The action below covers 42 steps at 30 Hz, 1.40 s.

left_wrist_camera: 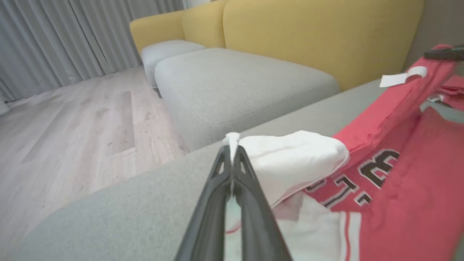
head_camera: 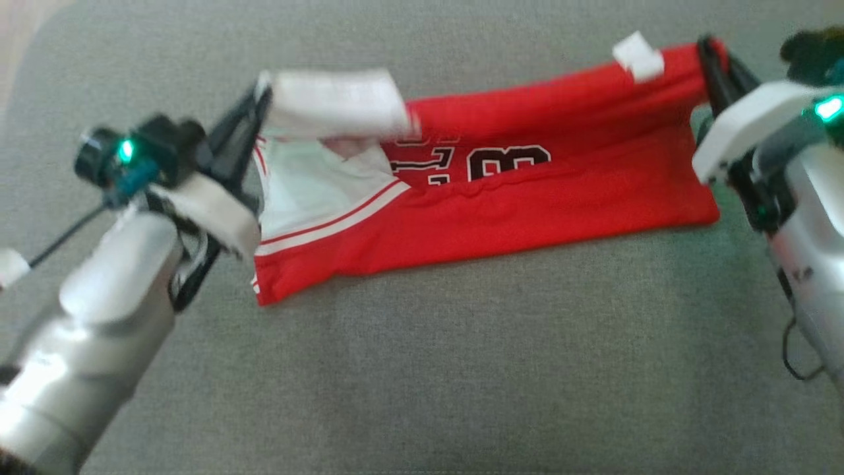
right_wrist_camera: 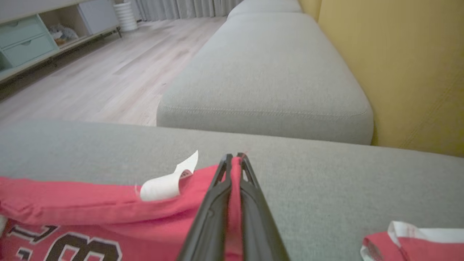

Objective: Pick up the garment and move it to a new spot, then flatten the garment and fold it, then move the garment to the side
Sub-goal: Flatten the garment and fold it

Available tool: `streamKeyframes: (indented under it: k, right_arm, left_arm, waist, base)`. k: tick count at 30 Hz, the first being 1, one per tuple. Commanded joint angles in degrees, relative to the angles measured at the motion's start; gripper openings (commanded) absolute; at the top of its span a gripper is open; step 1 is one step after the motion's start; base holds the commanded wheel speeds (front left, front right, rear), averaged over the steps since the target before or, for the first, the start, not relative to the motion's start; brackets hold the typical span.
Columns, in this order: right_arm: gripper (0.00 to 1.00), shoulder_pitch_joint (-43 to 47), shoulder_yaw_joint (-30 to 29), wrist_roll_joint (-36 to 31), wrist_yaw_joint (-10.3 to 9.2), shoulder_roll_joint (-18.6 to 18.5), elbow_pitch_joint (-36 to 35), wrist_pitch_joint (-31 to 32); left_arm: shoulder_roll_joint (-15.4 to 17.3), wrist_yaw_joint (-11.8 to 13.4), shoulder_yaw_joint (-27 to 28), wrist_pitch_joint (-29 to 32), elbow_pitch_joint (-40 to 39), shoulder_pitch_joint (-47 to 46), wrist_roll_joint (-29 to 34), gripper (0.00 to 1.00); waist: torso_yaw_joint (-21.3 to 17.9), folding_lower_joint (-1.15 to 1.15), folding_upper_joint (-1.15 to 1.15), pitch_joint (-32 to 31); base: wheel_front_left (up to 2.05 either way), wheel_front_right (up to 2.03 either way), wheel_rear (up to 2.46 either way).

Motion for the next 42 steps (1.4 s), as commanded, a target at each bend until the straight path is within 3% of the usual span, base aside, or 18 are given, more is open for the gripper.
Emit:
streamKeyframes:
  k: [1, 8, 15, 25, 26, 27, 28, 31, 34, 39, 42]
  right_arm:
    - [0.00, 1.51, 2.14, 2.06, 0.37, -1.79, -2.28, 1.54]
    - [0.00, 6.45, 8.10, 7.12, 0.37, -6.30, -4.37, 7.07]
    - [0.00, 8.69, 14.77, 9.93, 0.37, -11.50, -7.29, 12.84]
    - [0.00, 7.60, 18.09, 11.40, 0.37, -12.96, -6.08, 15.80]
    - [0.58, 7.39, 17.51, 11.82, 0.37, -12.58, -5.32, 15.61]
    - [1.00, 7.33, 16.66, 12.74, 0.37, -11.95, -4.47, 15.61]
    - [1.00, 7.27, 15.94, 13.77, 0.37, -11.29, -4.11, 15.50]
    - [1.00, 6.75, 13.45, 16.57, 0.37, -10.35, -3.95, 13.71]
    - [1.00, 6.47, 10.52, 19.73, 0.37, -10.25, -5.20, 10.05]
    - [1.00, 6.01, 4.90, 22.92, 0.37, -8.57, -7.76, -0.30]
    - [1.00, 6.22, 2.61, 21.58, 0.37, -6.18, -8.45, -7.36]
  left_arm:
    - [3.64, -0.10, 1.40, 1.28, -2.69, -0.22, -0.43, 0.00]
    - [8.04, -1.06, -1.56, 8.82, -10.07, 7.24, -3.42, 0.00]
    - [11.49, 1.23, -2.79, 13.13, -16.34, 11.73, -4.56, 0.00]
    - [12.63, 1.89, -5.33, 17.50, -19.43, 12.25, -3.52, 0.00]
    - [12.86, 1.87, -5.89, 17.88, -19.45, 11.95, -2.69, 0.42]
    - [12.95, 2.17, -6.07, 17.83, -19.44, 11.77, -2.15, 0.91]
    - [12.88, 2.60, -6.02, 17.63, -19.40, 11.69, -1.93, 1.00]
    - [12.39, 4.50, -4.99, 16.27, -19.13, 11.28, -1.75, 1.00]
    - [10.92, 8.47, -2.56, 13.78, -18.53, 10.45, -1.85, 1.00]
    - [6.27, 14.45, 2.82, 6.48, -18.32, 9.64, -3.70, 1.00]
    - [3.46, 17.39, 6.61, 1.76, -18.01, 10.62, -5.66, 1.00]
  waist:
    - [0.48, 0.01, 0.00, -1.16]
    - [0.82, 0.01, 0.00, -3.24]
    - [0.38, 0.01, 0.00, -4.56]
    - [-0.29, 0.01, 0.00, -4.38]
    - [-0.37, 0.01, 0.00, -4.40]
    - [-0.42, 0.01, 0.00, -4.48]
    - [-0.46, 0.01, 0.00, -4.59]
    - [-0.52, 0.01, 0.00, -5.00]
    - [-0.38, 0.01, 0.00, -5.62]
    - [-0.02, 0.01, 0.00, -7.50]
    - [0.09, 0.01, 0.00, -9.08]
  base:
    - [0.00, 0.00, 0.00]
    - [0.00, 0.00, 0.00]
    - [0.00, 0.00, 0.00]
    - [0.00, 0.00, 0.00]
    - [0.00, 0.00, 0.00]
    - [0.00, 0.00, 0.00]
    - [0.00, 0.00, 0.00]
    - [0.00, 0.00, 0.00]
    - [0.00, 0.00, 0.00]
    - [0.00, 0.00, 0.00]
    - [0.00, 0.00, 0.00]
